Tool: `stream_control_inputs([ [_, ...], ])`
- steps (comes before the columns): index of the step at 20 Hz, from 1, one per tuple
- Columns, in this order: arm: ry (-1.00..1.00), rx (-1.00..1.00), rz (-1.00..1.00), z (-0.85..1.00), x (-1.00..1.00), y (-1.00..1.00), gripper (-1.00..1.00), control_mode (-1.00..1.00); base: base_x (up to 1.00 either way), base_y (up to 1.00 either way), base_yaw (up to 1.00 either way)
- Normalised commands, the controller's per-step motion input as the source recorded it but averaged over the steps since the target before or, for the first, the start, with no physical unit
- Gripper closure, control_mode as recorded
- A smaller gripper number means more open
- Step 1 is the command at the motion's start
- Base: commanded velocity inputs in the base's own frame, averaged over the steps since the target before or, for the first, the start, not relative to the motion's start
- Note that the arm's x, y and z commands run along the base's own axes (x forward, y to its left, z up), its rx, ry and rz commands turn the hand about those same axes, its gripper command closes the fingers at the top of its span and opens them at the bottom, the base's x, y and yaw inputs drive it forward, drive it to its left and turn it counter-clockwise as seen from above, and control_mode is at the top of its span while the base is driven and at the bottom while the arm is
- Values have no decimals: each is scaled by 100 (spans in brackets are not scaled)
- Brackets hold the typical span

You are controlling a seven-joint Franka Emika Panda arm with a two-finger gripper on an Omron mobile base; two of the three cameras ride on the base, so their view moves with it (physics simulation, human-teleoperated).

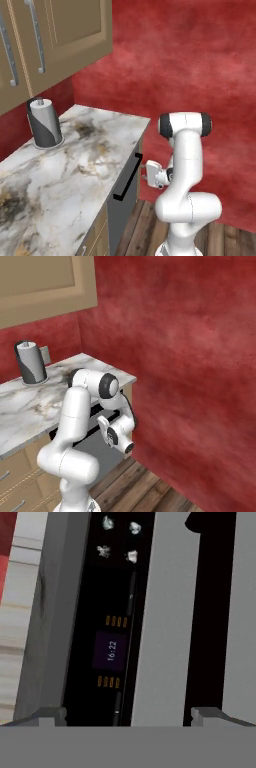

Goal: Open the dishwasher door and pull out the top rack.

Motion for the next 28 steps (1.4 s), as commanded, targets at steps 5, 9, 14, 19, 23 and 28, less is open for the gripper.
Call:
stream_control_inputs([
  [5, 0, 0, 0, -20, 1, 24, -100, -100, 0, 0, 0],
  [9, 0, 0, 0, -14, 0, 28, -100, -100, 0, 0, 0],
  [14, 0, 0, 1, -13, -7, 24, -100, -100, 0, 0, 0],
  [19, 0, 0, 1, -18, -16, 18, -100, -100, 0, 0, 0],
  [23, 0, 0, 2, -15, -29, 16, -100, -100, 0, 0, 0],
  [28, 0, 0, 1, -12, -29, 13, -100, -100, 0, 0, 0],
])
